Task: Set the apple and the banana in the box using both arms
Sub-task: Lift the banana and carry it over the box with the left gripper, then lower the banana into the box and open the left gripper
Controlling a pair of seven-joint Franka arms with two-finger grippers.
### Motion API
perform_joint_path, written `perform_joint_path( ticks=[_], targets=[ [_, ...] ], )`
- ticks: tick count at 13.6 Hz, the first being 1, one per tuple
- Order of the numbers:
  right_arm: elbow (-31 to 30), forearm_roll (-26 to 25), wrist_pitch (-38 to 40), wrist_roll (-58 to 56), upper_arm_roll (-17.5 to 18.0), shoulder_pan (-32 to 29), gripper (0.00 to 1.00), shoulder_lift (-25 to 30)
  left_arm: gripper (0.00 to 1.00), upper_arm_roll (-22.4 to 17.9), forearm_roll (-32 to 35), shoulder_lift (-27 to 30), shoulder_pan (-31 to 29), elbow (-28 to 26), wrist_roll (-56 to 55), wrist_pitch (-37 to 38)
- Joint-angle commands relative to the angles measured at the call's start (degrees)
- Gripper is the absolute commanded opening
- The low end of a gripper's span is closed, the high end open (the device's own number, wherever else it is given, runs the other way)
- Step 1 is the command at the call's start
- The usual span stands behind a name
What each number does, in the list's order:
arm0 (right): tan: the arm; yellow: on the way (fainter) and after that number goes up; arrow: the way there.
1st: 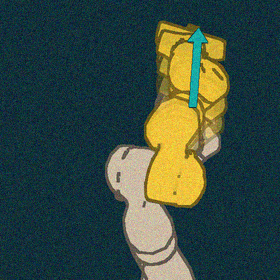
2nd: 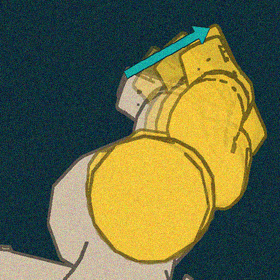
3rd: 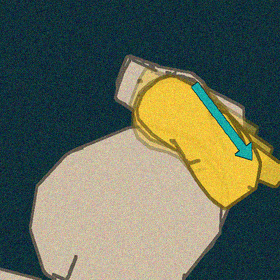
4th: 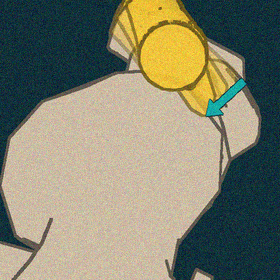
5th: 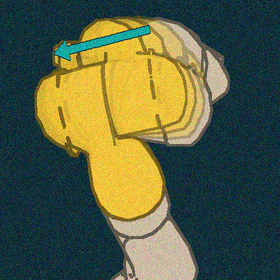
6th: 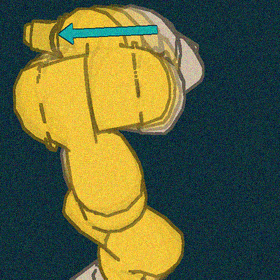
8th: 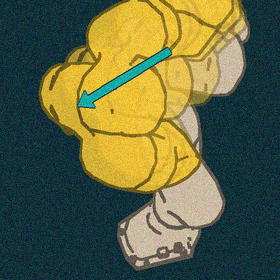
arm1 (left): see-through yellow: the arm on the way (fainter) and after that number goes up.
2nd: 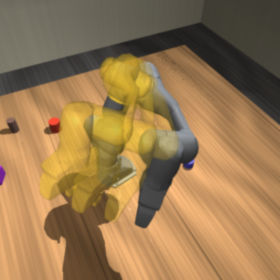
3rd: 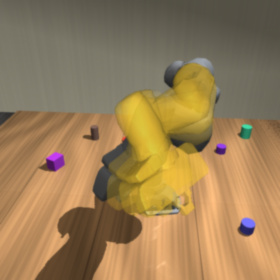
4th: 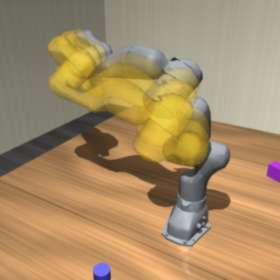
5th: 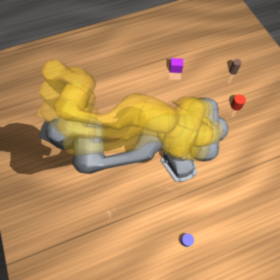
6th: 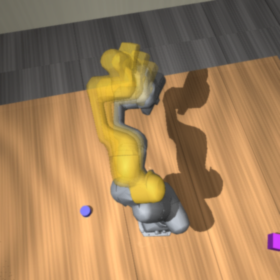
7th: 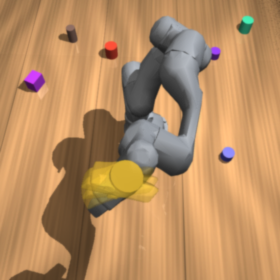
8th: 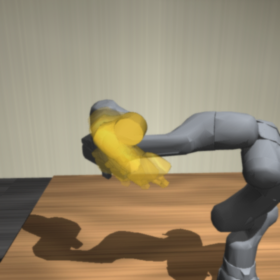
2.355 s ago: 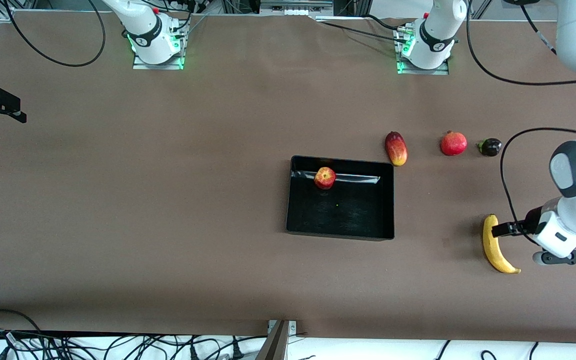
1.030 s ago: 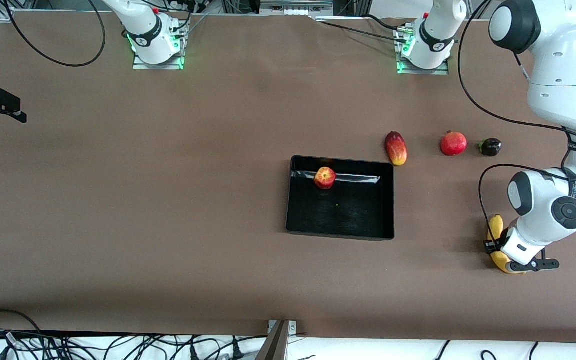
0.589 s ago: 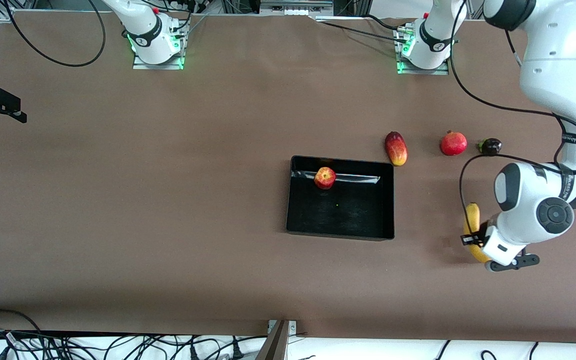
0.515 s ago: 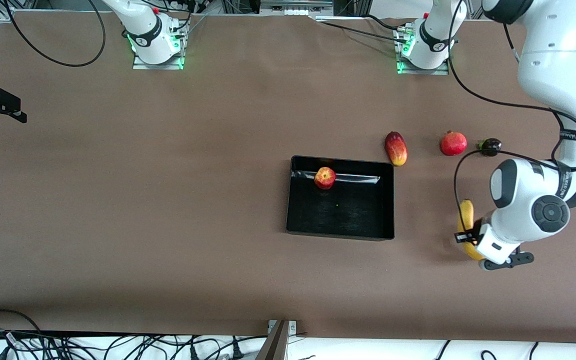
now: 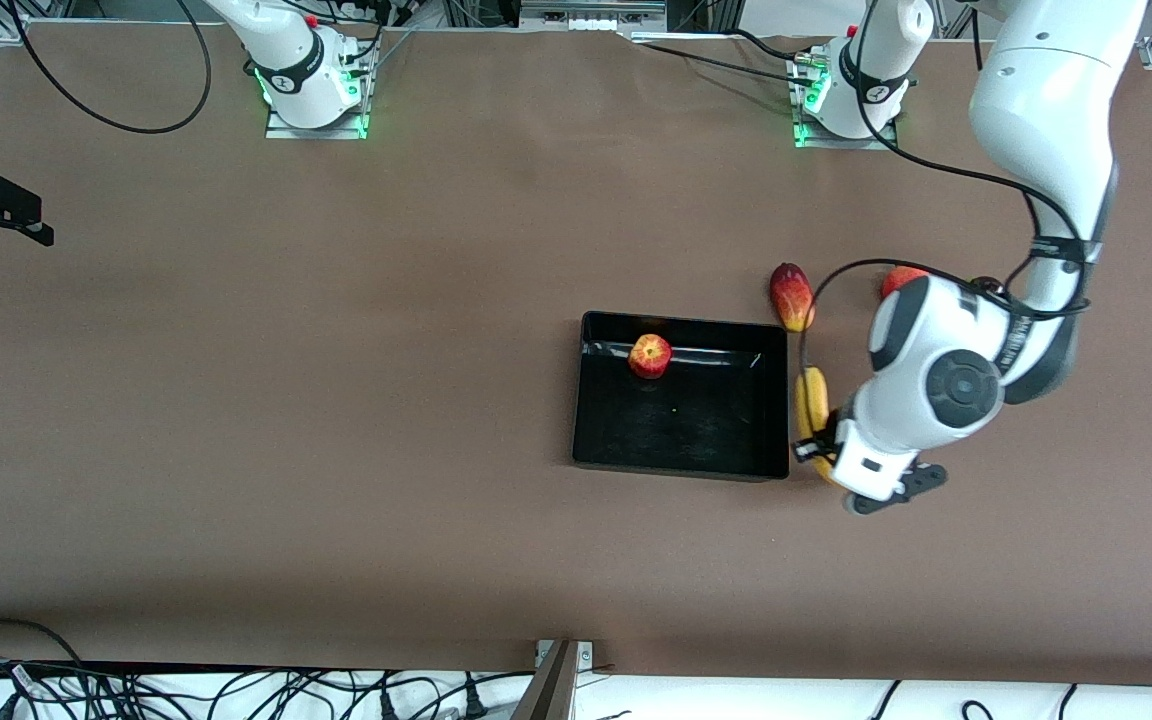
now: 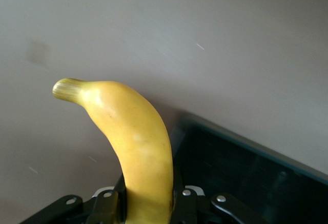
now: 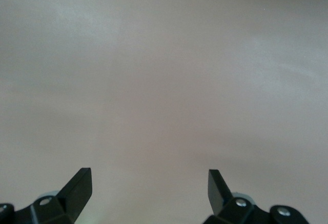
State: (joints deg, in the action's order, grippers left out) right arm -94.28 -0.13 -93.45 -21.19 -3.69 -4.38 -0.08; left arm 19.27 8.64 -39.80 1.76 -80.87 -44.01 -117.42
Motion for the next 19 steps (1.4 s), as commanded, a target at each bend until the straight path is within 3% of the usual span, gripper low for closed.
perform_joint_path(
  ticks=[1, 7, 12, 19],
  targets=[
    [1.0, -0.2, 1.0, 0.5, 0.8, -0.8, 1.00, -0.2, 0.00, 1.5, 1.4, 1.2, 3.8, -0.5, -8.0, 0.6],
    [1.0, -0.1, 1.0, 0.5, 0.8, -0.8, 1.00, -0.2, 0.00, 3.8, 1.4, -2.2, 6.4, -1.7, -12.7, -0.3],
    [1.0, -0.1, 1.0, 0.4, 0.9, -0.8, 1.00, -0.3, 0.00, 3.8, 1.5, -2.7, 5.5, -9.9, -6.9, -5.5],
    [1.0, -0.1, 1.0, 0.5, 0.8, -0.8, 1.00, -0.3, 0.00, 3.8, 1.4, -2.7, 4.3, -10.4, -2.2, -7.6]
  ],
)
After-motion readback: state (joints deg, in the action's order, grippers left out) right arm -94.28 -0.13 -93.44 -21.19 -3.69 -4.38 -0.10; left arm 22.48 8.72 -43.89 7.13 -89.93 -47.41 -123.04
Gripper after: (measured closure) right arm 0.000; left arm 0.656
